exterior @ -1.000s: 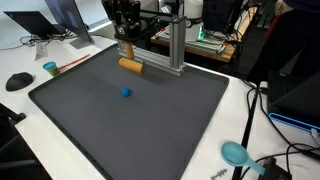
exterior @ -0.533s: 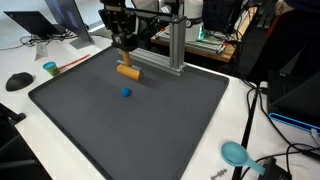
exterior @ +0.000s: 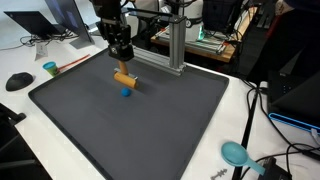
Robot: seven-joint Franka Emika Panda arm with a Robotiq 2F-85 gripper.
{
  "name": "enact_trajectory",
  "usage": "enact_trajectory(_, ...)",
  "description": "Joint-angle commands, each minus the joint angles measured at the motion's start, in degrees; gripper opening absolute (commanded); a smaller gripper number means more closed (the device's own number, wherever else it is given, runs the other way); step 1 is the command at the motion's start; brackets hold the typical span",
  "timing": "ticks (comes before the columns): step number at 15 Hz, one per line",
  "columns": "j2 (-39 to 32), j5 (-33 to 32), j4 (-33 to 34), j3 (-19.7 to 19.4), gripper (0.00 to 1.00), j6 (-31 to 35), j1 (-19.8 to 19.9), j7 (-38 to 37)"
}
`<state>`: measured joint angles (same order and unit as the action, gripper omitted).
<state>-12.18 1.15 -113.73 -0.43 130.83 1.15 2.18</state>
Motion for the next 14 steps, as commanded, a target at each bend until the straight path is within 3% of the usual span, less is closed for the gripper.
enact_trajectory(1, -2.48, 2.64, 2.36, 0.25, 0.22, 0.74, 1.07, 2.25)
enact_trajectory(14, -6.88, 2.06, 4.63, 0.38, 0.22, 1.79, 1.46, 2.52)
